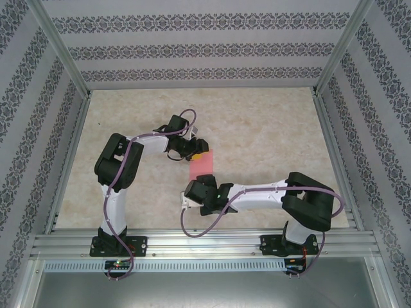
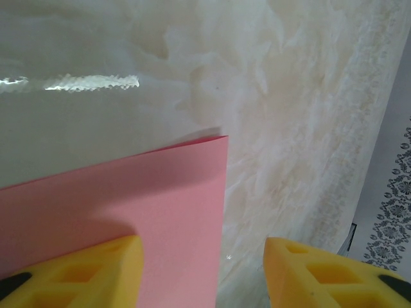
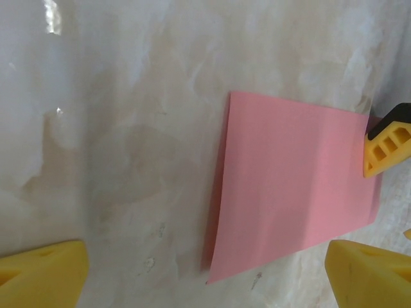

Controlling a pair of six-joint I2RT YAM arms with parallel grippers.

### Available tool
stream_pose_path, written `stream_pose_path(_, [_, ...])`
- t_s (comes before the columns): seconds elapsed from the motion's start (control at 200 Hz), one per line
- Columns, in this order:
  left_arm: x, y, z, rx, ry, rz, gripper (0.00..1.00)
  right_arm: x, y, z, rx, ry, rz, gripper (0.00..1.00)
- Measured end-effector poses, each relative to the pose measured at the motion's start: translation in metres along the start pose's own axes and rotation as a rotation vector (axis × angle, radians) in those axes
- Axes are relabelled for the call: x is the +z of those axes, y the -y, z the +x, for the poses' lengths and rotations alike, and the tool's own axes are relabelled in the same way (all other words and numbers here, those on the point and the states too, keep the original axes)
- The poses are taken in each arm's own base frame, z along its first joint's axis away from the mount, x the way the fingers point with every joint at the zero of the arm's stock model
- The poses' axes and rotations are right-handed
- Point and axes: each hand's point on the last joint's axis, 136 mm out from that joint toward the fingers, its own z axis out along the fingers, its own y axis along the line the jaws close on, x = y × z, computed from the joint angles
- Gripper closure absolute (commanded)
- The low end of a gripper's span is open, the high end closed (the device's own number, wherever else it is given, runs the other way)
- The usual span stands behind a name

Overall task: Fold a paper plane with a square sheet of paper (fold left side to right side)
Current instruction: Third fold the triangle at the center of the table.

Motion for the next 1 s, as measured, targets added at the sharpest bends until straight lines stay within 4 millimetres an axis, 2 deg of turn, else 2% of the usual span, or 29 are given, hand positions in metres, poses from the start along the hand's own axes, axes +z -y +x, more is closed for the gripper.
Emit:
stream_pose_path(0.095, [0.000, 0.000, 0.000, 0.000, 0.000, 0.000, 0.46, 0.004, 0.005, -0.001, 0.013, -0.005, 0.006, 0.12])
stream_pose_path(0.465, [0.000, 0.000, 0.000, 0.000, 0.000, 0.000, 0.46, 0.008, 0.022, -0.011, 0.036, 0.006, 0.042, 0.16])
stream_pose_path(0.684, [0.000, 0.000, 0.000, 0.000, 0.000, 0.000, 0.46, 0.014, 0.024, -0.017, 0.036, 0.005, 0.043, 0.18])
stream_pose_path(0.999, [0.000, 0.000, 0.000, 0.000, 0.000, 0.001, 0.46, 0.015, 0.023, -0.014, 0.025, -0.005, 0.043, 0.17])
